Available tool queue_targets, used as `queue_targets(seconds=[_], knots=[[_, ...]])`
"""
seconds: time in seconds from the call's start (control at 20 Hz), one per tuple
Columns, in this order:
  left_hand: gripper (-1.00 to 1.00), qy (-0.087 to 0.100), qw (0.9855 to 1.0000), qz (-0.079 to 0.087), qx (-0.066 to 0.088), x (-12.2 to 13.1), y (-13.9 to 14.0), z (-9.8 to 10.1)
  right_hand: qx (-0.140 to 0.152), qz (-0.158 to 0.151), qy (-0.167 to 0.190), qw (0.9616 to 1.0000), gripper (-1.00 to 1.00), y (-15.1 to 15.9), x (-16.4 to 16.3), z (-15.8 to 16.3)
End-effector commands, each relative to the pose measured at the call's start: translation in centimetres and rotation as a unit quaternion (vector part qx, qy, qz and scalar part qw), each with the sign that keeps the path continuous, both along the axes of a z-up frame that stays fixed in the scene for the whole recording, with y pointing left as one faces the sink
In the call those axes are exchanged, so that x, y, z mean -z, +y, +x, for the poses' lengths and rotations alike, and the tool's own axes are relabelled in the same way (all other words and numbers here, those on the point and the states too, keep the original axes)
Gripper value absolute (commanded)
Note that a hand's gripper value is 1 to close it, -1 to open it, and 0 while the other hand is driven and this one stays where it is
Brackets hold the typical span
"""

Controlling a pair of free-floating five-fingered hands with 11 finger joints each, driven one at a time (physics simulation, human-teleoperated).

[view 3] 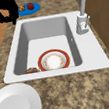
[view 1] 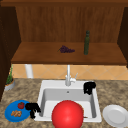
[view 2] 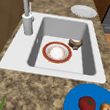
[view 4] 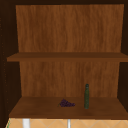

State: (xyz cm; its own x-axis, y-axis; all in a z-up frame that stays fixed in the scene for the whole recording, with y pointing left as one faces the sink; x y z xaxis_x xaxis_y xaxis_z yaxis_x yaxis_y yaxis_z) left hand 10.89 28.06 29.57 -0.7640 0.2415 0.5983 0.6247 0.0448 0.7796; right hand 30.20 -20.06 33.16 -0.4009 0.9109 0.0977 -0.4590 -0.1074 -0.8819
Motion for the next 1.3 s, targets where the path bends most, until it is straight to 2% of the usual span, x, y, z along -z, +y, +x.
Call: queue_targets(seconds=[0.0,0.05,0.25,0.35,0.4,0.5,0.65,0.8,0.85,0.95,1.15,1.25], knots=[[0.0,0.0,1.0,0.0,0.0,0.0,0.0,0.0,0.0,0.001,-0.004,1.0,1.0,-0.3,0.0,-1.7],[0.0,0.0,1.0,0.0,0.0,0.0,0.0,0.0,0.0,0.001,-0.004,1.0,-1.0,-0.4,-0.1,-2.1],[0.0,0.0,1.0,0.0,0.0,0.0,0.0,0.0,0.001,-0.005,-0.005,1.0,-1.0,-0.4,0.6,-2.8],[0.0,0.0,1.0,0.0,0.0,0.0,0.0,0.0,-0.003,-0.007,0.007,1.0,-1.0,-0.1,1.3,-2.4],[0.0,0.0,1.0,0.0,0.0,0.0,0.0,0.0,-0.015,-0.008,0.003,0.9998,-1.0,0.5,1.4,-2.4],[0.0,0.0,1.0,0.0,0.0,0.0,0.0,0.0,-0.015,0.004,0.004,0.9999,-1.0,1.1,1.5,-2.8],[0.0,0.0,1.0,0.0,0.0,0.0,0.0,0.0,0.026,-0.018,-0.001,0.9995,-1.0,2.7,1.5,-2.6],[0.0,0.0,1.0,0.0,0.0,0.0,0.0,0.0,0.028,-0.027,-0.001,0.9992,-1.0,4.5,1.9,-2.4],[0.0,0.0,1.0,0.0,0.0,0.0,0.0,0.0,0.038,-0.03,-0.001,0.9988,-1.0,4.7,1.8,-2.2],[0.0,0.0,1.0,0.0,0.0,0.0,0.0,0.0,0.068,-0.02,-0.008,0.9975,-1.0,4.1,1.8,-3.5],[0.0,0.0,1.0,0.0,0.0,0.0,0.0,0.0,0.061,-0.02,-0.012,0.9979,-1.0,4.5,1.5,-5.6],[0.0,0.0,1.0,0.0,0.0,0.0,0.0,0.0,0.07,-0.021,-0.014,0.9972,-1.0,4.6,1.4,-6.4]])
